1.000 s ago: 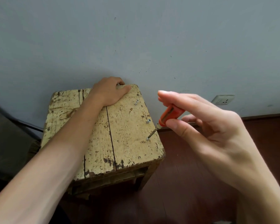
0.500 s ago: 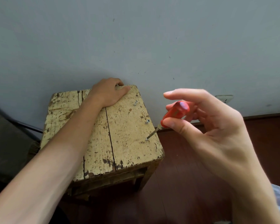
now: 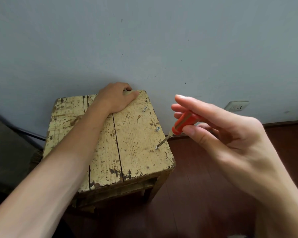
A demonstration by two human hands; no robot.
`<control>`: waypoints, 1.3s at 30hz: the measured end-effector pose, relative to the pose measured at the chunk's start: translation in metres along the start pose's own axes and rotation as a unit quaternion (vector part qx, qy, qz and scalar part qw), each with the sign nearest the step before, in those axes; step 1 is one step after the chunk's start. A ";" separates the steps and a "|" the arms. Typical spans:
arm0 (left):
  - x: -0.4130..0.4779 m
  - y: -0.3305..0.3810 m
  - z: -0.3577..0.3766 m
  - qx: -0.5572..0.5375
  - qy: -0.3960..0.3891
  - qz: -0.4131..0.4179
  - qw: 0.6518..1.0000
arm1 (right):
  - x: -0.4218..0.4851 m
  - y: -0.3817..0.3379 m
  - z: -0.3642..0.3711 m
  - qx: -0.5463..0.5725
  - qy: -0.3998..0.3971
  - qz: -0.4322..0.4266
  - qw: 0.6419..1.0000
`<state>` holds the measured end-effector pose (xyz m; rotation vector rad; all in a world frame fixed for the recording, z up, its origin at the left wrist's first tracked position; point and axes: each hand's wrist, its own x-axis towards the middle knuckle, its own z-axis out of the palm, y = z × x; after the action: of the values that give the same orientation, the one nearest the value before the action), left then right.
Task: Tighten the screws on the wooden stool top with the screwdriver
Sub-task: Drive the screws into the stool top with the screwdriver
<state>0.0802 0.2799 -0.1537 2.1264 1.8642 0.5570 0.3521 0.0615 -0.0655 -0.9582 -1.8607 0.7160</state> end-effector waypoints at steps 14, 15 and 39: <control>0.000 0.000 0.000 -0.010 0.000 -0.005 1.000 | 0.007 0.004 0.018 -0.067 0.092 -0.028 0.993; 0.000 0.000 0.000 -0.010 0.000 -0.006 1.000 | 0.007 0.003 0.017 -0.074 0.090 -0.028 0.993; -0.001 0.002 -0.001 -0.005 -0.008 -0.007 1.000 | 0.004 0.001 0.007 -0.062 0.064 -0.004 0.996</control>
<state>0.0809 0.2783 -0.1518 2.1035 1.8613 0.5441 0.3448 0.0646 -0.0682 -1.0510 -1.8108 0.5268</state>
